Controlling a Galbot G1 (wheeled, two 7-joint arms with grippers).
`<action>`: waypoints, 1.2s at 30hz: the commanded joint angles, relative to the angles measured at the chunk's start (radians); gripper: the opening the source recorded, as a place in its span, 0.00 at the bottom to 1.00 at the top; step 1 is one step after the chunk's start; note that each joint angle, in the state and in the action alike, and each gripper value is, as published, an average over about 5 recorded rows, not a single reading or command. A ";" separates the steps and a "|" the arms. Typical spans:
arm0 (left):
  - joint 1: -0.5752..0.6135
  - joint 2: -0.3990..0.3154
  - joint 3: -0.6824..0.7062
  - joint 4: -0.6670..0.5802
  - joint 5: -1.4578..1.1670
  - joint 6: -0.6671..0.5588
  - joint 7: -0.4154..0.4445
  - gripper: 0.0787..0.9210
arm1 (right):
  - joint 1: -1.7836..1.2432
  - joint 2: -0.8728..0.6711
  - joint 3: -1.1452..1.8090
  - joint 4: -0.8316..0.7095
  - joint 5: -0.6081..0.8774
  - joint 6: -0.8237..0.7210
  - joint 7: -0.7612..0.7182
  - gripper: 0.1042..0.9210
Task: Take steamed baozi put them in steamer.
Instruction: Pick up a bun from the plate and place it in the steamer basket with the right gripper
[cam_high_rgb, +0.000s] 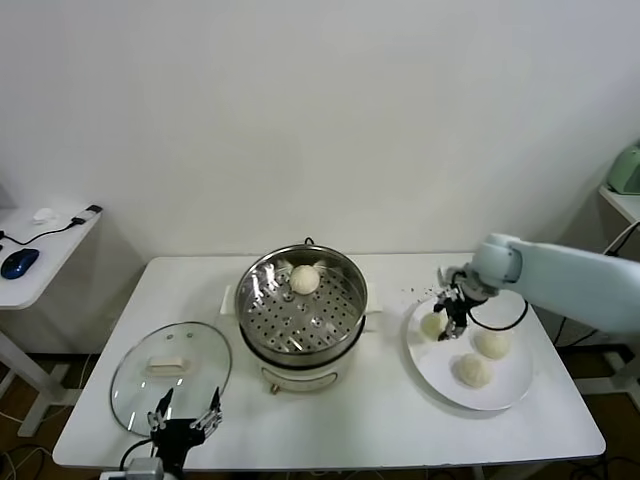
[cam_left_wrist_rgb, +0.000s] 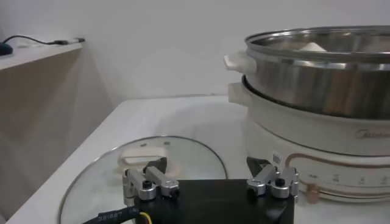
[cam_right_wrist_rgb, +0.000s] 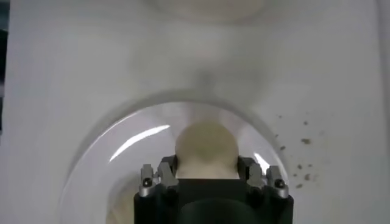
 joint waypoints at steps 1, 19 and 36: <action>0.001 0.001 0.001 -0.001 0.001 0.001 0.000 0.88 | 0.477 0.108 -0.171 0.122 0.272 0.004 -0.084 0.65; -0.017 0.020 0.005 -0.029 -0.008 0.024 0.003 0.88 | 0.130 0.642 0.025 -0.062 0.511 -0.192 0.138 0.65; -0.014 0.017 0.020 -0.039 -0.004 0.033 0.006 0.88 | -0.092 0.767 0.033 -0.296 0.390 -0.179 0.145 0.65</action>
